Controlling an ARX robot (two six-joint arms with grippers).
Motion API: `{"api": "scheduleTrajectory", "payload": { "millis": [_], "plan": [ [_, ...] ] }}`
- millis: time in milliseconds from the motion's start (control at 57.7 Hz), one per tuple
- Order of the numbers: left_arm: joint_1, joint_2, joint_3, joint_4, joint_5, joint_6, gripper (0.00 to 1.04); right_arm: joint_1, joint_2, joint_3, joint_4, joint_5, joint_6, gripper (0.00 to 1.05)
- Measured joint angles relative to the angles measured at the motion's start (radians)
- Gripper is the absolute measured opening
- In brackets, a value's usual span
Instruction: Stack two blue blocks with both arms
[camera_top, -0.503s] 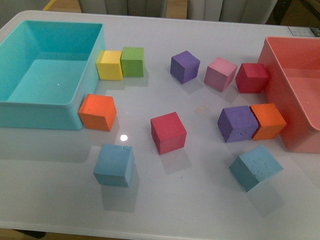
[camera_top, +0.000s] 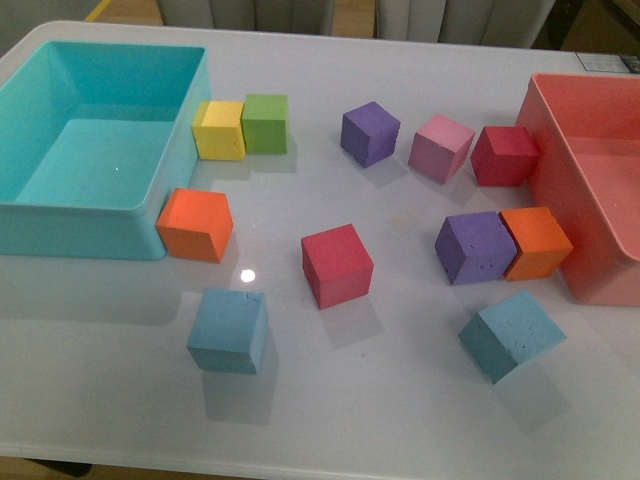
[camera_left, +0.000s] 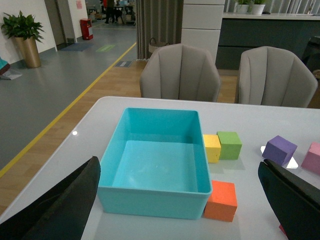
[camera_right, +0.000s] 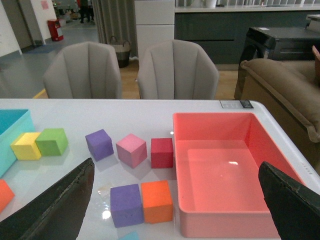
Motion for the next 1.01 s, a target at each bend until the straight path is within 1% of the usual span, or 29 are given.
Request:
{"api": "scheduleTrajectory", "payload": {
  "millis": [416, 433, 468, 485, 503, 520, 555, 589, 659, 762, 814, 918, 1005],
  "plan": [
    [0.0, 0.0, 0.0, 0.0, 0.0, 0.0, 0.96, 0.0, 0.0, 0.0, 0.0, 0.0, 0.0, 0.96],
    [0.0, 0.0, 0.0, 0.0, 0.0, 0.0, 0.96, -0.001, 0.015, 0.007, -0.024, -0.009, 0.012, 0.96],
    [0.0, 0.0, 0.0, 0.0, 0.0, 0.0, 0.96, -0.001, 0.061, 0.045, -0.119, -0.027, 0.043, 0.96],
    [0.0, 0.0, 0.0, 0.0, 0.0, 0.0, 0.96, 0.0, 0.144, 0.089, -0.206, -0.026, 0.075, 0.96],
    [0.0, 0.0, 0.0, 0.0, 0.0, 0.0, 0.96, 0.0, 0.244, 0.124, -0.25, -0.03, 0.084, 0.96],
    [0.0, 0.0, 0.0, 0.0, 0.0, 0.0, 0.96, 0.0, 0.311, 0.137, -0.246, -0.033, 0.086, 0.96],
    [0.0, 0.0, 0.0, 0.0, 0.0, 0.0, 0.96, 0.01, 0.468, 0.159, -0.192, -0.034, 0.076, 0.96],
    [0.0, 0.0, 0.0, 0.0, 0.0, 0.0, 0.96, 0.017, 0.544, 0.168, -0.153, -0.036, 0.063, 0.96],
    [0.0, 0.0, 0.0, 0.0, 0.0, 0.0, 0.96, 0.035, 0.779, 0.198, -0.012, -0.05, 0.013, 0.96],
    [0.0, 0.0, 0.0, 0.0, 0.0, 0.0, 0.96, 0.056, 1.074, 0.246, 0.147, -0.07, -0.044, 0.96],
    [0.0, 0.0, 0.0, 0.0, 0.0, 0.0, 0.96, 0.075, 1.214, 0.277, 0.2, -0.077, -0.078, 0.96],
    [0.0, 0.0, 0.0, 0.0, 0.0, 0.0, 0.96, 0.115, 1.476, 0.339, 0.243, -0.107, -0.139, 0.96],
    [0.0, 0.0, 0.0, 0.0, 0.0, 0.0, 0.96, 0.14, 1.621, 0.39, 0.248, -0.112, -0.161, 0.96]
  ]
}}
